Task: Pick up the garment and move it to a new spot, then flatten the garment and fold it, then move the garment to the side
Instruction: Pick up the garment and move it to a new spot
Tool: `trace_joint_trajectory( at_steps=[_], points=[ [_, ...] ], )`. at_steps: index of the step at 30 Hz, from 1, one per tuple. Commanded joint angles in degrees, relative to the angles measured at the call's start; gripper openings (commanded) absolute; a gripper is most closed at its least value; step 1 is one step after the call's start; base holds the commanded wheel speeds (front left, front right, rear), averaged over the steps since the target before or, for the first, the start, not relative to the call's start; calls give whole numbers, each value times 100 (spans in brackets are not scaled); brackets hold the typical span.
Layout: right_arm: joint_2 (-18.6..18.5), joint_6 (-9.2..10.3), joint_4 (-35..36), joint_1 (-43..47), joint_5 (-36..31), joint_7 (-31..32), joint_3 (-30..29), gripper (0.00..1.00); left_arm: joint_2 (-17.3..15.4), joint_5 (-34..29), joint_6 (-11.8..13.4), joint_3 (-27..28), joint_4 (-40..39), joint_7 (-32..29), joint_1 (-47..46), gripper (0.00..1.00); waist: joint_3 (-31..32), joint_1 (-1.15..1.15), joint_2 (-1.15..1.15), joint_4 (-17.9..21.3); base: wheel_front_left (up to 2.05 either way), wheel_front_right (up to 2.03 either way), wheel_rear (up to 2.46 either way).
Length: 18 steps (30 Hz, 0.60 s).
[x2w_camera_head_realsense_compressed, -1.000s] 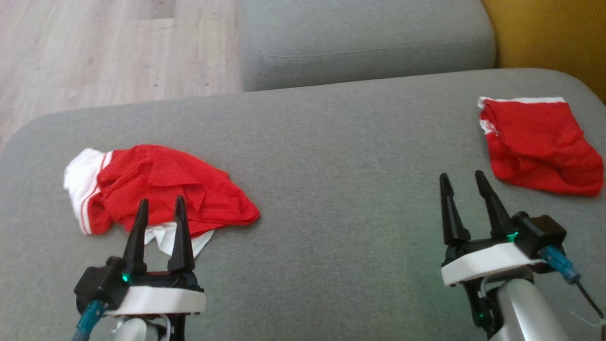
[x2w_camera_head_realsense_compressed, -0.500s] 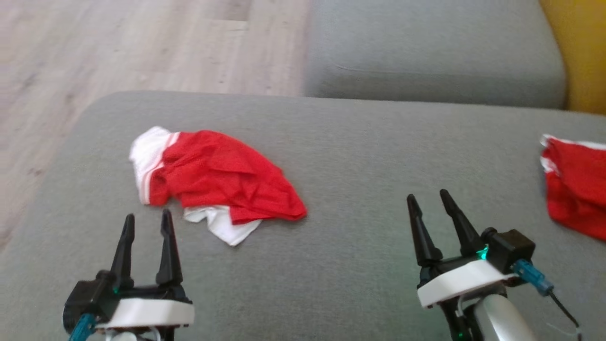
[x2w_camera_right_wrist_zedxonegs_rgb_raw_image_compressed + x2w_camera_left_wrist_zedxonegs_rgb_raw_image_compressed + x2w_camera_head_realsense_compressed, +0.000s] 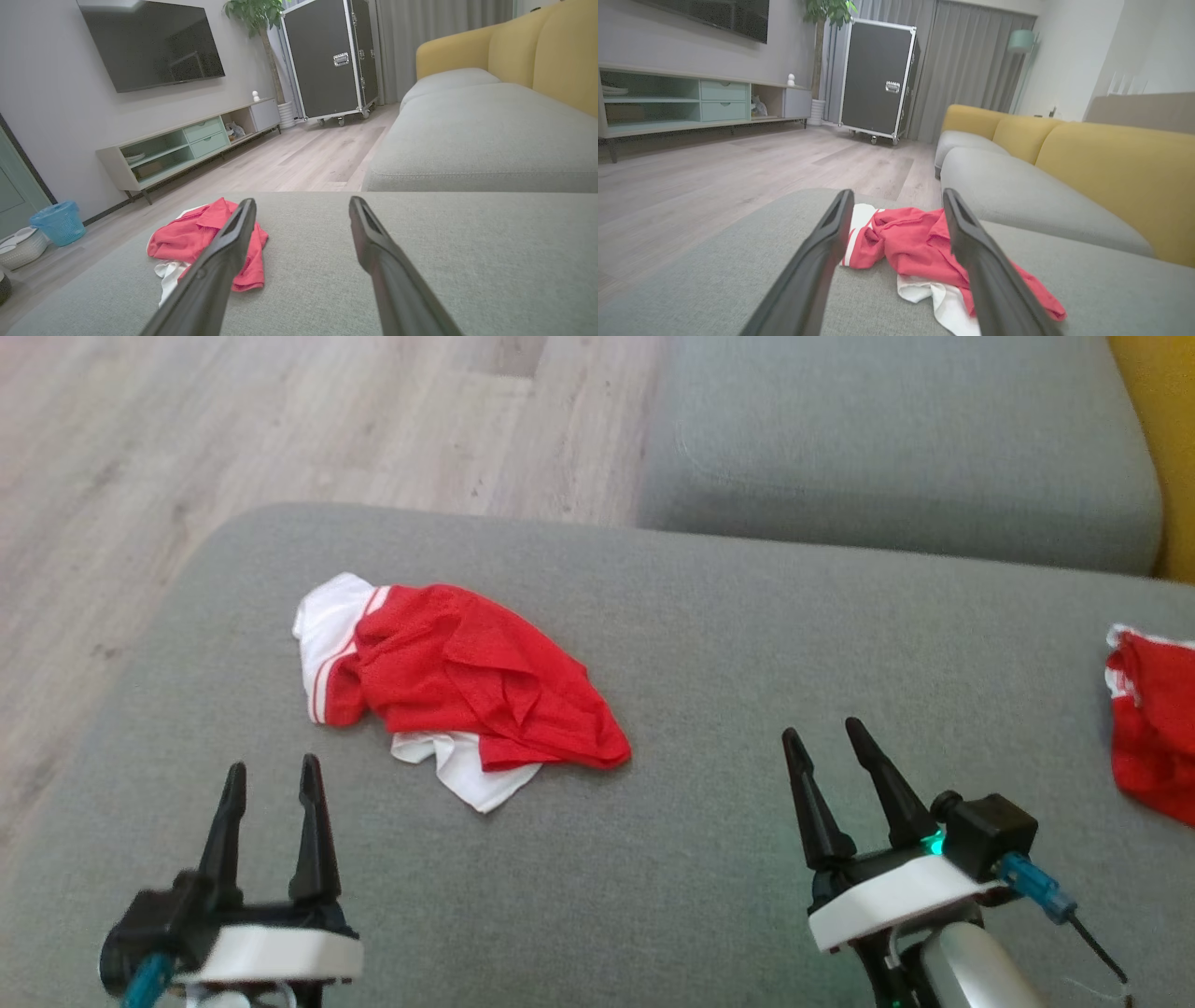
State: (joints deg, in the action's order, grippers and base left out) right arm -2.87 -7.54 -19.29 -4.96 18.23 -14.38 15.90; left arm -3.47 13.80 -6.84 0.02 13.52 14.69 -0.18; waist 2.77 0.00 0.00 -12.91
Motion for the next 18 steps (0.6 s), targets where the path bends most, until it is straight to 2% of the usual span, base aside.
trace_joint_trajectory(
  at_steps=[1, 5, 9, 14, 18],
  points=[
    [-1, 5, 170, -152, 12, -62, 93, 100, -109, -37, -25, 160, -143, 31, -400, 100, -86, 0, 0, 65, 0, 0, 0],
    [-1, 5, 206, -263, -57, -62, -8, 100, -405, -67, -48, -122, 196, -245, -994, 100, -374, 0, 0, 218, 0, 0, 0],
    [-1, 5, 274, -416, -117, -62, -84, 100, -791, 76, -61, -737, 570, -1107, -1790, 100, -727, 0, 0, 413, 0, 0, 0],
    [-1, 5, 362, -626, -170, -62, -177, 100, -1349, 821, -63, -1623, 979, -2190, -2798, 100, -1172, 0, 0, 667, 0, 0, 0],
    [-1, 5, 401, -763, -188, -62, -212, 100, -1767, 1225, -64, -2046, 1358, -2646, -3447, 100, -1453, 0, 0, 885, 0, 0, 0]
  ],
)
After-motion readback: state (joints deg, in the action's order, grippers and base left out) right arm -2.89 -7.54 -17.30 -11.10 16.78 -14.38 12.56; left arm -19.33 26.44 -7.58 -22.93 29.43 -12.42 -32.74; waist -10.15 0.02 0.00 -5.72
